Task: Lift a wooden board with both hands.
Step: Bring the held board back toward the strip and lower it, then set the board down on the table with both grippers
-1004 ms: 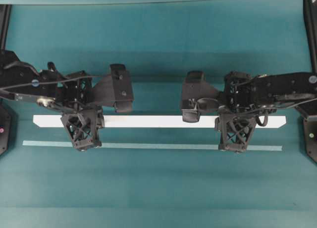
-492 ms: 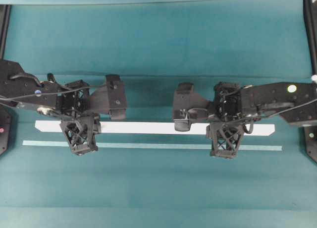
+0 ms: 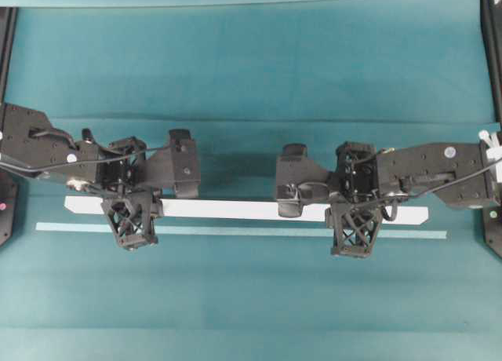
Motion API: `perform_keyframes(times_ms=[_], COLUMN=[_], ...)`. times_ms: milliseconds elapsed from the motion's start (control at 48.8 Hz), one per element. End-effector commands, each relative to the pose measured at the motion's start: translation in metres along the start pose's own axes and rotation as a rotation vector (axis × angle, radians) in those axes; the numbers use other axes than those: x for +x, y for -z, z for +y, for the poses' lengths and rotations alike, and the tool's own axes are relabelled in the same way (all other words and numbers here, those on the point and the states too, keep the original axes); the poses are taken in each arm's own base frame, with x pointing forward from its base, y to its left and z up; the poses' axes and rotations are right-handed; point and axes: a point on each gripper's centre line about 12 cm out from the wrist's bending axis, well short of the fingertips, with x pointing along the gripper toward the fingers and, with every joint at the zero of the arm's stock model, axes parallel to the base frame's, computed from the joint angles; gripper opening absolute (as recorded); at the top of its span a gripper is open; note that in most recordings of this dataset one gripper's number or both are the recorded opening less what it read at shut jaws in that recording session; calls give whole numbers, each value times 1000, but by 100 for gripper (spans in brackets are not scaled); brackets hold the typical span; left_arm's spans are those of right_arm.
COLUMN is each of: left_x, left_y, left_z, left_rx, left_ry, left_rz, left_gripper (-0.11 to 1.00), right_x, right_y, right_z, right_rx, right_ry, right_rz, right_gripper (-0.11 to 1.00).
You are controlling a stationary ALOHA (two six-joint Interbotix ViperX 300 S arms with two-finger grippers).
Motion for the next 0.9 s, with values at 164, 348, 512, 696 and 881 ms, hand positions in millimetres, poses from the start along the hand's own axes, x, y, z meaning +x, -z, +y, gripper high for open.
perform_keyframes(times_ms=[164,348,512,696,881], left_x=[3,10,12,14,14], left_y=[-4,2,3,4,4], left_z=[6,4,1,-3,-6], left_rx=[-81,-116,-146,-146,-150], left_ry=[1,0,9,13,20], left_rz=[-25,-1,-26,-25,-30], left_gripper=[18,18,18,19,18], right_x=[14,16,19,23,26], right_y=[14,12,13,13,15], right_z=[11,12,13,13,13], right_rx=[-16,-17,-20,-22,-23], right_ry=[-21,-23,-23,-23,-22], right_rz=[23,7,15,17,24], right_gripper=[22,22,22,22,22])
